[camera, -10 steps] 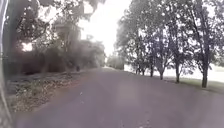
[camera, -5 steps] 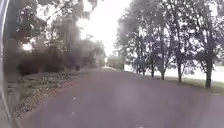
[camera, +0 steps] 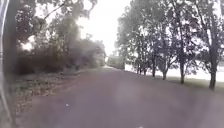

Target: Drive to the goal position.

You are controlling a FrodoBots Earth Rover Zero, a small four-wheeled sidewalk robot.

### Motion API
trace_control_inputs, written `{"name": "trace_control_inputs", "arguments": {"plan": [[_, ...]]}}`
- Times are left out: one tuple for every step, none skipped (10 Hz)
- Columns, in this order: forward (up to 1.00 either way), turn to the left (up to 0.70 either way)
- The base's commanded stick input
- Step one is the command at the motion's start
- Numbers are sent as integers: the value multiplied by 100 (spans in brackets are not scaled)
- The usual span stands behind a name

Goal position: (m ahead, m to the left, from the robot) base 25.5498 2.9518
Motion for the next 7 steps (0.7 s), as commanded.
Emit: {"name": "trace_control_inputs", "arguments": {"plan": [[70, 1], [70, 1], [70, 1], [70, 1], [70, 1], [70, 1], [70, 1]]}}
